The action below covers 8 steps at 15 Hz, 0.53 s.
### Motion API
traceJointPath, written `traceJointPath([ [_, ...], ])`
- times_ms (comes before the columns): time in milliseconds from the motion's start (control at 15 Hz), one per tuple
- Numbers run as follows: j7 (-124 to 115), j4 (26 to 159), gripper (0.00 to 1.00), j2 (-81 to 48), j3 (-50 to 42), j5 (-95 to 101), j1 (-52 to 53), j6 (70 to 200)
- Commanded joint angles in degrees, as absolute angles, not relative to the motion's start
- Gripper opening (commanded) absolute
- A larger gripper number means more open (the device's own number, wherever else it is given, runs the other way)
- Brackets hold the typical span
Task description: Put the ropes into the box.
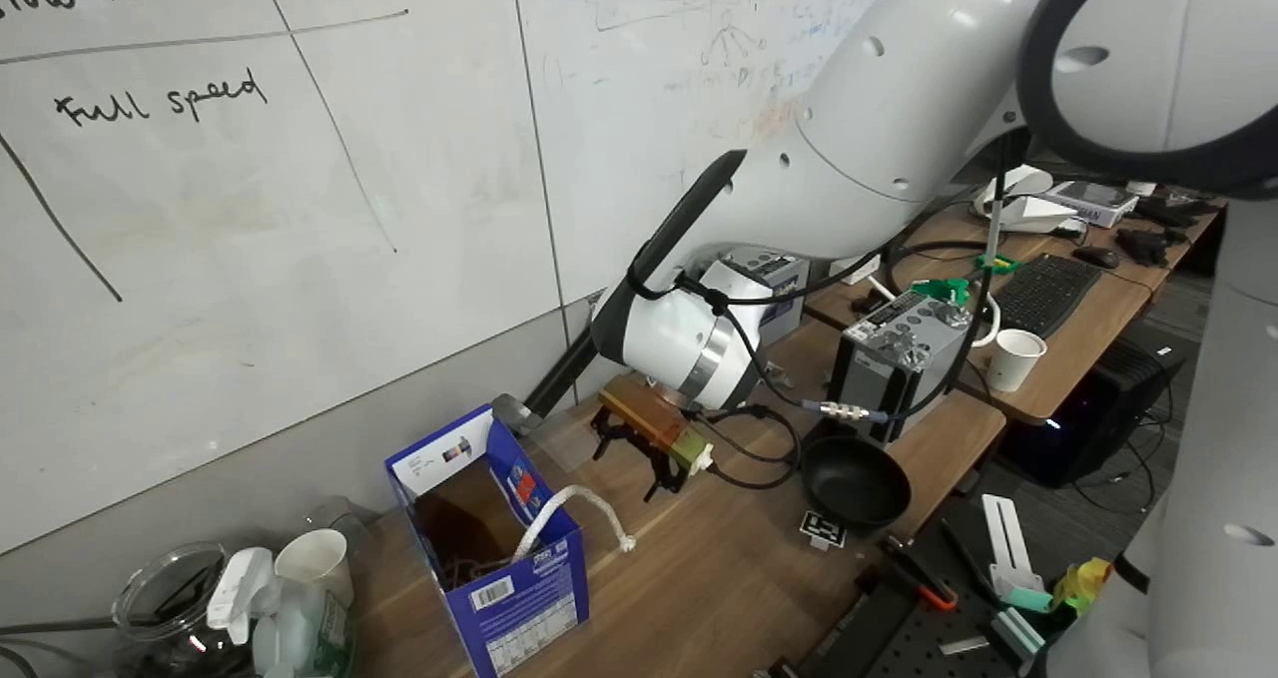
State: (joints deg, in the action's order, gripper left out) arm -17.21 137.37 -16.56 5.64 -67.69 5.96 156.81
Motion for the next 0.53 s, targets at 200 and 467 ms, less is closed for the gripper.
traceJointPath([
  [200,-9.9,131.6,1.0,-22.1,6.5,-72.1,4.8,155.2],
  [467,-8.1,129.4,1.0,-24.5,6.7,-72.1,4.5,152.9],
])
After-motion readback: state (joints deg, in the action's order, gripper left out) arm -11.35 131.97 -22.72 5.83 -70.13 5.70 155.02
